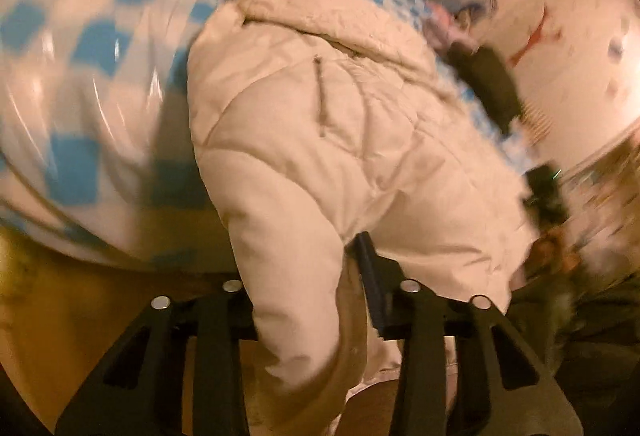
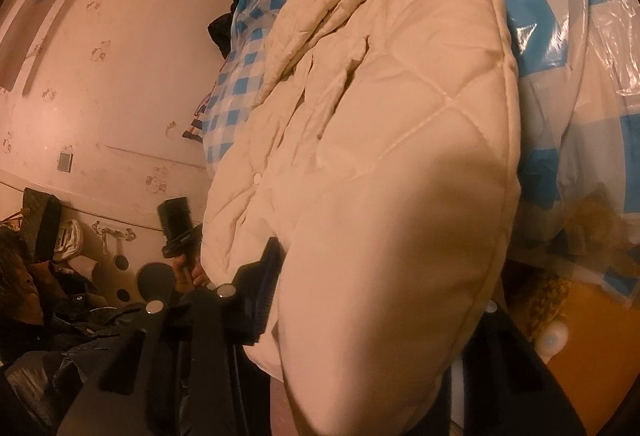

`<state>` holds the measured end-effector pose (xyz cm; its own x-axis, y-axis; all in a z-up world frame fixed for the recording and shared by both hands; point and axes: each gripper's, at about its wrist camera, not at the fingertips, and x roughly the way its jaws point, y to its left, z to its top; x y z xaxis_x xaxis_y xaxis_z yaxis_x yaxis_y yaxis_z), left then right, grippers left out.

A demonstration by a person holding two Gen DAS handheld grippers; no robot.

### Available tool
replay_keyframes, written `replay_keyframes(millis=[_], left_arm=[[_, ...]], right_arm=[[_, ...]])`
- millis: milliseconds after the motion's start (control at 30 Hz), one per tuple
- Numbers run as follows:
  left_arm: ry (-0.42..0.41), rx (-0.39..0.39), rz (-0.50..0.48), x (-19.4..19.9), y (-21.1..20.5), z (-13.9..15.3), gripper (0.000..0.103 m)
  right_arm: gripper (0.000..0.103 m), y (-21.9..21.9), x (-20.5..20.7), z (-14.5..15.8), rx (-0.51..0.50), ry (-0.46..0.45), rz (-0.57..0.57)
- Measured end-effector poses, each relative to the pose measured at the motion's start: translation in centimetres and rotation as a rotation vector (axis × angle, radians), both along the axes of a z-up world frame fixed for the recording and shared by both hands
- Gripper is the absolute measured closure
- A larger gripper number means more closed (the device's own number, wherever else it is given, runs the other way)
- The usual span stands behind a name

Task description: Fold large clothes

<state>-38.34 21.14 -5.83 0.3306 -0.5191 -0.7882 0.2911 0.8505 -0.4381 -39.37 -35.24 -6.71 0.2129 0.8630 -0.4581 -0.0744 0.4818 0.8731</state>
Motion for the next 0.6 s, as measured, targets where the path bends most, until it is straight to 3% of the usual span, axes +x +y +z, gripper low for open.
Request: replay_keyframes(millis=[67, 100, 167, 367, 433, 600], left_arm=[[-0.022, 0.074, -0.010, 0.1, -1.0, 0.9, 0.071], [-0.031, 0.103, -0.015, 0.1, -1.4, 1.2, 0.071], [-0.047, 0.159, -0.019, 0.1, -2.4, 1.7, 0.071], [-0.075, 0.238, -0.029, -0.7, -2.3, 2.2, 0.071], [-0.081, 0.252, -0.031, -0.8, -2.2, 2.3, 0.071], [-0.096, 0.282, -0.037, -0.9, -2.5, 2.7, 0.071]], right_arm=[[0.056, -0.1, 0.2, -0.2, 0.011, 0.011, -0.002], [0.047, -0.2, 0.2, -0.4, 0.016, 0.020, -0.006], [0.038, -0.3, 0.4, -0.7, 0.023, 0.033, -0.015], [0.038, 0.1, 0.5, -0.8, 0.051, 0.031, 0.013], [0.053, -0.1, 0.3, -0.5, 0.048, 0.012, 0.009], [0.068, -0.5, 0.1, 0.3, 0.036, -0.029, 0.001]])
